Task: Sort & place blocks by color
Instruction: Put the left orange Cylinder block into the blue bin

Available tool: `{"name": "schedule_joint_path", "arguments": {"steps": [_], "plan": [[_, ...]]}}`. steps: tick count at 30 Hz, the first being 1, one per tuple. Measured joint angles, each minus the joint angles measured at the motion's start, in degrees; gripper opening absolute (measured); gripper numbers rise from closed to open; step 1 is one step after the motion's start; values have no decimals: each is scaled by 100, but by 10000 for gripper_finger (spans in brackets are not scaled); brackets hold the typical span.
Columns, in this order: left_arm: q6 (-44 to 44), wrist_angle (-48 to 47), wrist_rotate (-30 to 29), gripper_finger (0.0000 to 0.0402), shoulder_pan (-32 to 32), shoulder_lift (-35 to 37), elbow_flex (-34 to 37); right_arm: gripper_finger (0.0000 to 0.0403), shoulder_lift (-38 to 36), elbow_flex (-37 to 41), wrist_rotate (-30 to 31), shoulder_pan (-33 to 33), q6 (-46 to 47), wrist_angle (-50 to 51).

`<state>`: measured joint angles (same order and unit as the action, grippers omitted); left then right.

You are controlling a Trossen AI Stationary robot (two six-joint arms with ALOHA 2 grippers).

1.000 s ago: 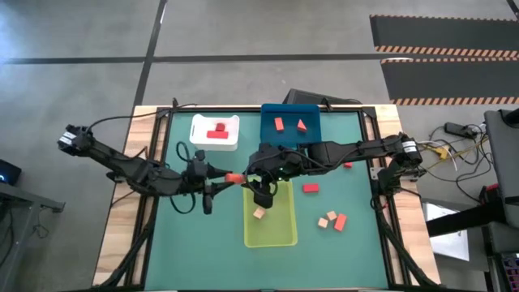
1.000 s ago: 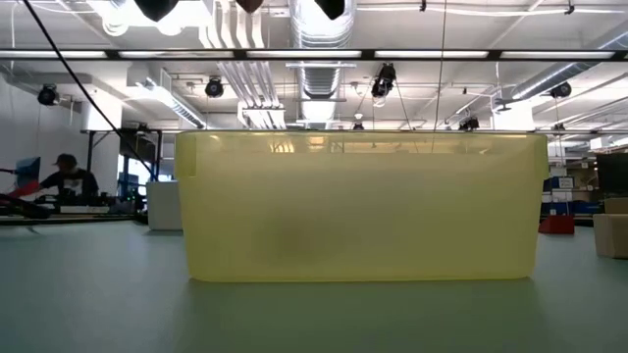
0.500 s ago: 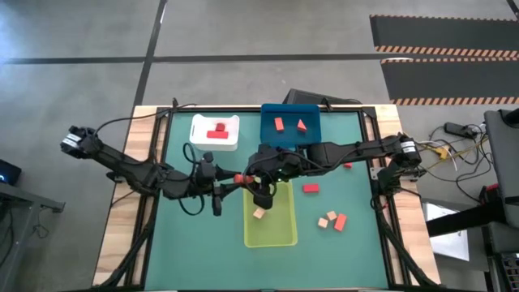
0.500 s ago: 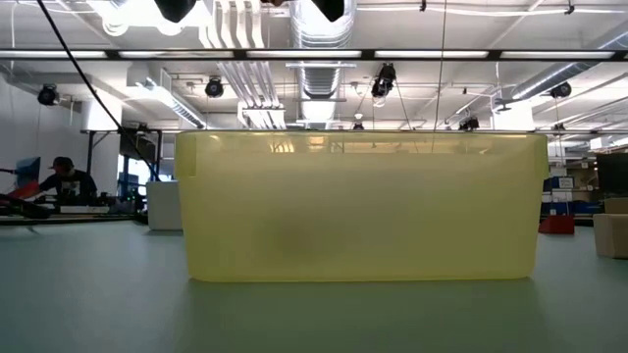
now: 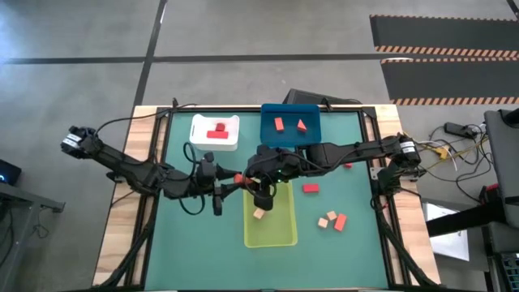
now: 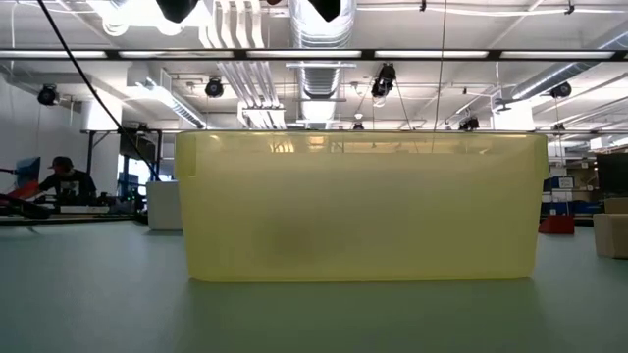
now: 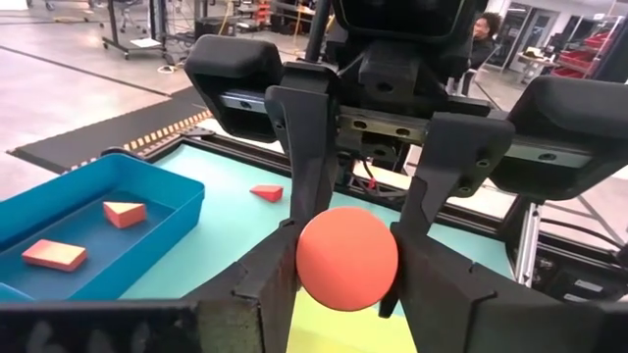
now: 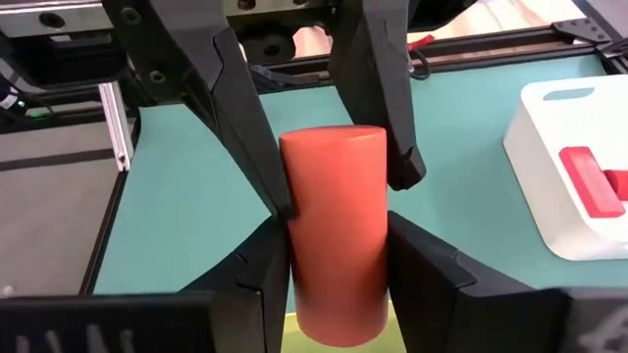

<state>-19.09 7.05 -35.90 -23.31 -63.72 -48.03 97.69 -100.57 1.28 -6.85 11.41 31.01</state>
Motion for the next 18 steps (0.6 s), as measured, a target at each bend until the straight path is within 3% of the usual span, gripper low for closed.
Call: {"name": "schedule_joint_path", "arguments": {"steps": [12, 18], "plan": [[13, -18, -12, 147, 0, 0, 2, 123, 0, 0, -73, 4, 34, 105], [23, -222, 367, 148, 2, 14, 7, 123, -4, -98, -222, 33, -9, 476]]}}
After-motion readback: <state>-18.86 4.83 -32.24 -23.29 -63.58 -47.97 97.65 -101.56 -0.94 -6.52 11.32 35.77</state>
